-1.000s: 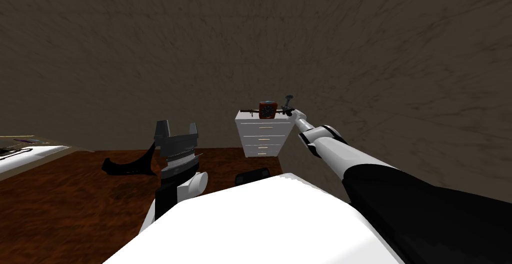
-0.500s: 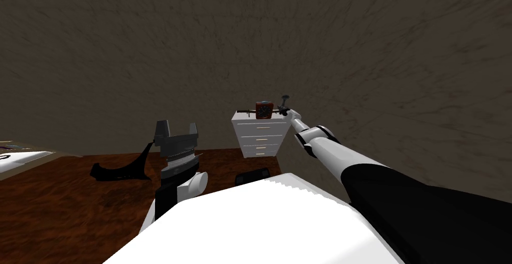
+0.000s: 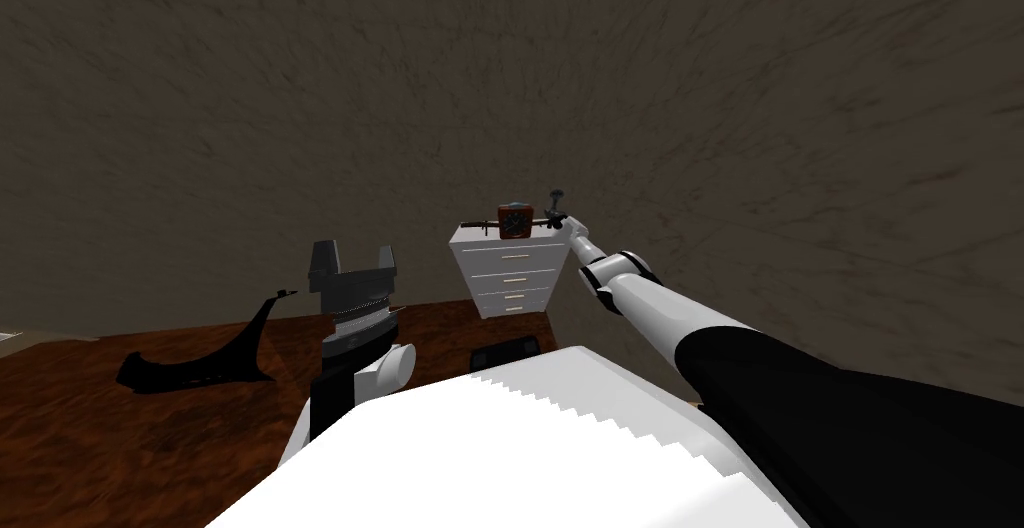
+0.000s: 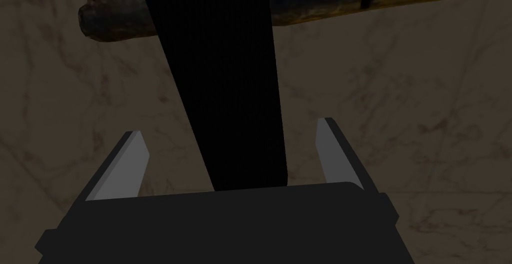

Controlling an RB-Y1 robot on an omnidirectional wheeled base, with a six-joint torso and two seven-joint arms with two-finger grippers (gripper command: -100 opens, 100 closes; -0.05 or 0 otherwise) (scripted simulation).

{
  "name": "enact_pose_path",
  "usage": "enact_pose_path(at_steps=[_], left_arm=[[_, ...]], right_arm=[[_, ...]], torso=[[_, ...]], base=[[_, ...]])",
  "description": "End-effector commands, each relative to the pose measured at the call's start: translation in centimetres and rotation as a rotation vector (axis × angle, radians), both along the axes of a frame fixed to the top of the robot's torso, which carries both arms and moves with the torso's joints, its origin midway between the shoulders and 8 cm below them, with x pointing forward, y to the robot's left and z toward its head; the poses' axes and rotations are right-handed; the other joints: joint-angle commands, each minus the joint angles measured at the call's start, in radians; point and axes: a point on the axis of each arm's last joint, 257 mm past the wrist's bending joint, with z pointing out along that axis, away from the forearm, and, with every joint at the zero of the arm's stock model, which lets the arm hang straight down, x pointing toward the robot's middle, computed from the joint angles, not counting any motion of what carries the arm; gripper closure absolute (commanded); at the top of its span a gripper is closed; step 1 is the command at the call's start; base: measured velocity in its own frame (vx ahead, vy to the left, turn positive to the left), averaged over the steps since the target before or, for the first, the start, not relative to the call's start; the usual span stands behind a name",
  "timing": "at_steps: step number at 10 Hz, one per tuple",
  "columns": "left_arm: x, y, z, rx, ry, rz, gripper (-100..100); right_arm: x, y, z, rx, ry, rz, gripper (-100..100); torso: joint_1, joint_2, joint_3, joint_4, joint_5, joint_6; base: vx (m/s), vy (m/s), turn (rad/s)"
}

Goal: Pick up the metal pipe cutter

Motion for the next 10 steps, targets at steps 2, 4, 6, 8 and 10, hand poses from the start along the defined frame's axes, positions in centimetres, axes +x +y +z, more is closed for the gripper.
enact_pose_path(at_steps=[2,4,6,8,10], left_arm=[[0.0,0.0,0.0,0.0,0.0,0.0,0],[0.0,0.0,0.0,0.0,0.0,0.0,0],[0.0,0.0,0.0,0.0,0.0,0.0,0],[0.0,0.0,0.0,0.0,0.0,0.0,0],[0.0,0.0,0.0,0.0,0.0,0.0,0]], right_arm=[[0.9,3.7,0.5,-0.002,-0.004,0.023,-100],[1.6,8.0,0.9,0.002,-0.005,0.055,-100],[2.0,10.8,2.0,-0.007,-0.012,0.069,-100],[1.8,10.8,1.5,-0.004,-0.008,0.072,-100],[1.8,11.0,1.5,-0.003,-0.008,0.074,100]], torso=[[-0.001,-0.001,0.0,0.0,0.0,0.001],[-0.004,0.0,0.0,0.0,-0.001,0.001],[0.0,-0.001,0.0,0.0,0.0,0.0],[-0.001,-0.001,-0.001,0.0,0.0,0.0],[0.002,0.0,0.0,0.0,0.001,0.001]], base=[[0.018,-0.068,-0.136],[0.008,-0.108,-0.141],[0.015,-0.055,-0.078],[0.013,-0.045,-0.042],[0.001,0.0,0.006]])
